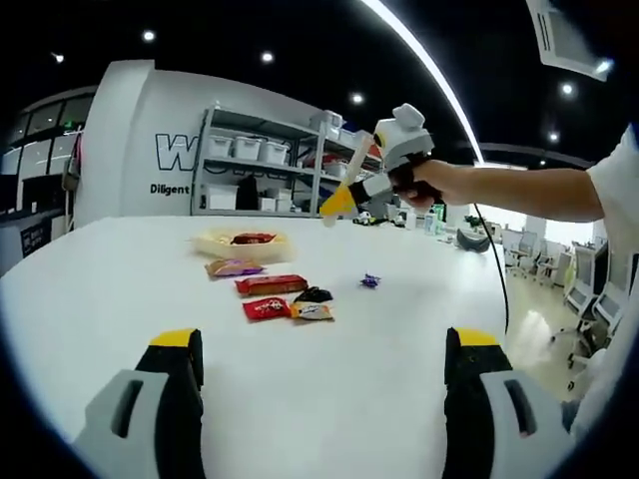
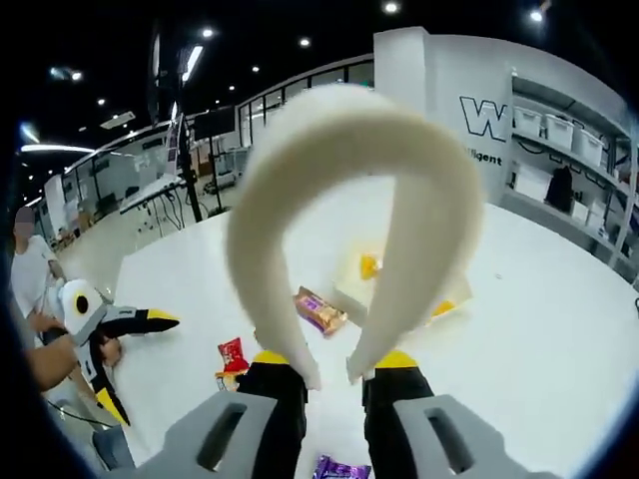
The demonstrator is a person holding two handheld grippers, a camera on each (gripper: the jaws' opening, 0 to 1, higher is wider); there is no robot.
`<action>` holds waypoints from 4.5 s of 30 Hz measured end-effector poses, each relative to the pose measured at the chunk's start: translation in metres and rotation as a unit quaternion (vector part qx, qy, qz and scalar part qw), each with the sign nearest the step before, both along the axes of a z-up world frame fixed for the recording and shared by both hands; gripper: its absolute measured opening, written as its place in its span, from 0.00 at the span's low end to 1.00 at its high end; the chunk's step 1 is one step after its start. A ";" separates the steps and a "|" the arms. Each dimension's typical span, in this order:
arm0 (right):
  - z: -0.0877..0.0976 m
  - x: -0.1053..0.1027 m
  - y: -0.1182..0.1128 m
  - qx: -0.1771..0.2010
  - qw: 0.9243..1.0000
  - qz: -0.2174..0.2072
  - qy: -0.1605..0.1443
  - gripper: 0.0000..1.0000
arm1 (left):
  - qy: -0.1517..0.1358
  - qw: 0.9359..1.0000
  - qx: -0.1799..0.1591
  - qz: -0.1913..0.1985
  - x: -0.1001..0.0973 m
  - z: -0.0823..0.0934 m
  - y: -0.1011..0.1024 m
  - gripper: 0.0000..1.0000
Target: Place the target food into the container with the food tongs after gripping and lifting it, then release it inside without dropping or visibly crushing the food.
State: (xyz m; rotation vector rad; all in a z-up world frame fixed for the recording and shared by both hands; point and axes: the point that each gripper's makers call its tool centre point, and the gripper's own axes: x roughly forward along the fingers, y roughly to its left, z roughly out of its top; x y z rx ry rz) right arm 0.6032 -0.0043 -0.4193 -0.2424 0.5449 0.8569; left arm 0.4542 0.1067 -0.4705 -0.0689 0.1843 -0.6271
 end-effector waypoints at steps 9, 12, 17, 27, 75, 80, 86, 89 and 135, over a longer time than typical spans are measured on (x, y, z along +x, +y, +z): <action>-0.039 -0.016 -0.048 -0.015 0.998 -0.029 0.044 0.16 | 0.001 1.000 0.007 -0.002 0.000 -0.002 -0.002 0.99; -0.051 -0.024 -0.065 -0.027 0.998 -0.032 0.053 0.16 | 0.001 1.000 0.007 -0.001 0.000 -0.002 -0.002 0.99; -0.059 -0.039 -0.074 -0.027 0.996 -0.035 0.071 0.17 | 0.003 1.000 0.013 -0.001 0.000 -0.004 -0.003 0.99; -0.069 -0.064 -0.069 -0.024 0.997 -0.008 0.077 0.18 | 0.006 1.000 0.015 0.002 0.001 -0.005 -0.001 0.99; -0.063 -0.058 -0.035 -0.030 0.995 0.005 0.099 0.20 | 0.011 1.000 0.028 0.003 0.002 -0.009 -0.002 0.98; -0.056 -0.062 -0.039 -0.012 0.993 0.000 0.114 0.21 | 0.007 0.999 0.035 0.003 0.002 -0.009 -0.003 0.98; -0.050 -0.058 -0.041 -0.043 0.997 0.063 0.025 0.22 | 0.010 0.999 0.037 0.000 0.001 -0.010 -0.003 0.98; -0.057 -0.062 -0.037 -0.049 0.995 0.074 0.038 0.22 | 0.010 0.999 0.036 0.003 0.002 -0.010 -0.002 0.98; -0.059 -0.017 -0.032 -0.025 0.998 -0.004 0.060 0.18 | 0.000 0.999 0.034 0.011 0.002 -0.008 0.000 0.98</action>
